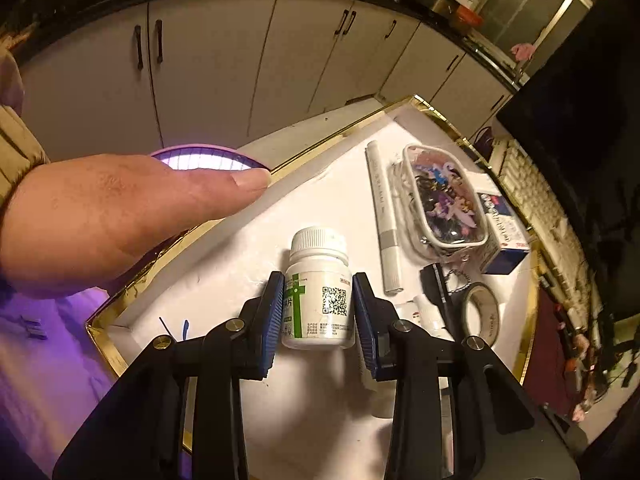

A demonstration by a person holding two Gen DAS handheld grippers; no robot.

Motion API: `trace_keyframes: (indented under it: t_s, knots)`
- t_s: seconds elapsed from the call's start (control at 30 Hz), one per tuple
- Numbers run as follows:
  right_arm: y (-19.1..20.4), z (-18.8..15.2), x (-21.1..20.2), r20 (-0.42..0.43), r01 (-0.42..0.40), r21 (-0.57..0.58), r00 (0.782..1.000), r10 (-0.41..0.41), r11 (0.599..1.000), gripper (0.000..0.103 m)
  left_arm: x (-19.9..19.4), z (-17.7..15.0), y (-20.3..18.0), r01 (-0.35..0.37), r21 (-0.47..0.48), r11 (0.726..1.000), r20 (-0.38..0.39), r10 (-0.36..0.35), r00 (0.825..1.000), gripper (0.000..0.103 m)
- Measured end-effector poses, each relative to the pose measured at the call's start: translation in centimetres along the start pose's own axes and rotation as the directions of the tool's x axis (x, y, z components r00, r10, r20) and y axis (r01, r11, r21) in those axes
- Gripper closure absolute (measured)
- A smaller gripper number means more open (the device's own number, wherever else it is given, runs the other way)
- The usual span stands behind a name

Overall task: Organize objects
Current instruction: 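Lower the pill bottle and small box into the tray and open both tools, then move both tools back over the desk, then grasp the long white barcode box with the right tool and lift it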

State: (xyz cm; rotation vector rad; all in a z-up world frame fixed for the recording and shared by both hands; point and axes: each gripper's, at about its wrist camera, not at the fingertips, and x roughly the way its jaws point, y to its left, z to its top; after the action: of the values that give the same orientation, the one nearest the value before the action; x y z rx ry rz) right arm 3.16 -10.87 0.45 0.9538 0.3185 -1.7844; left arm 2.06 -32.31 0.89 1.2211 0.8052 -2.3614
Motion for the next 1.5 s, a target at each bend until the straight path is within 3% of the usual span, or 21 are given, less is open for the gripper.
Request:
trace_keyframes:
  t_s: [0.17,0.2,0.4,0.47,0.6,0.73,0.87,0.97,1.1,1.23,1.47,1.5]
  knots:
    - [-0.3,0.0,-0.1,-0.014,-0.039,-0.013,0.999,0.039,0.999,0.048,-1.0,-0.1,-0.3,0.049,-0.030,0.998,-0.002,-0.050,0.999,0.055]
    - [-0.5,0.0,-0.4,-0.004,-0.058,-0.006,0.998,0.058,0.998,0.043,-1.4,-0.2,-0.5,0.047,-0.032,0.998,0.009,-0.047,0.999,0.055]
    - [-2.4,-0.8,-4.9,0.111,-0.048,0.018,0.993,0.045,0.999,0.043,-4.1,-1.3,-1.8,0.064,-0.056,0.996,0.110,-0.058,0.992,0.055]
    - [-3.7,-1.5,-6.2,0.145,-0.049,0.052,0.989,0.041,0.997,0.043,-5.1,-2.0,-2.9,0.063,-0.040,0.997,0.141,-0.057,0.988,0.055]
    - [-7.0,-3.4,-8.1,0.160,-0.015,0.134,0.987,-0.006,0.991,0.043,-7.4,-4.2,-7.6,0.088,0.101,0.991,0.200,-0.107,0.974,0.055]
    - [-10.9,-6.1,-10.9,0.184,-0.015,0.233,0.983,-0.028,0.972,0.043,-7.4,-6.0,-12.6,0.226,0.197,0.954,0.108,-0.251,0.962,0.055]
    - [-14.8,-8.9,-14.4,0.202,0.065,0.319,0.970,-0.135,0.946,0.043,-5.5,-7.6,-16.9,0.279,0.252,0.927,0.010,-0.291,0.957,0.055]
    - [-17.5,-10.4,-17.6,0.219,0.154,0.361,0.945,-0.244,0.920,0.043,-3.9,-8.5,-19.2,0.286,0.287,0.914,-0.043,-0.286,0.957,0.055]
    - [-21.4,-12.1,-20.4,0.187,0.309,0.399,0.895,-0.406,0.864,0.043,-2.6,-9.7,-21.6,0.313,0.306,0.899,-0.104,-0.296,0.950,0.055]
    - [-24.8,-13.1,-20.7,0.119,0.394,0.366,0.879,-0.462,0.843,0.043,-1.7,-10.5,-23.5,0.309,0.353,0.883,-0.130,-0.280,0.951,0.055]
    - [-26.3,-13.4,-18.0,-0.030,0.476,0.170,0.878,-0.478,0.863,0.043,0.0,-11.1,-24.5,0.304,0.362,0.881,-0.171,-0.258,0.951,0.055]
    - [-26.1,-13.3,-17.5,-0.052,0.485,0.123,0.874,-0.483,0.866,0.052,0.2,-11.0,-24.4,0.304,0.357,0.883,-0.174,-0.257,0.951,0.055]
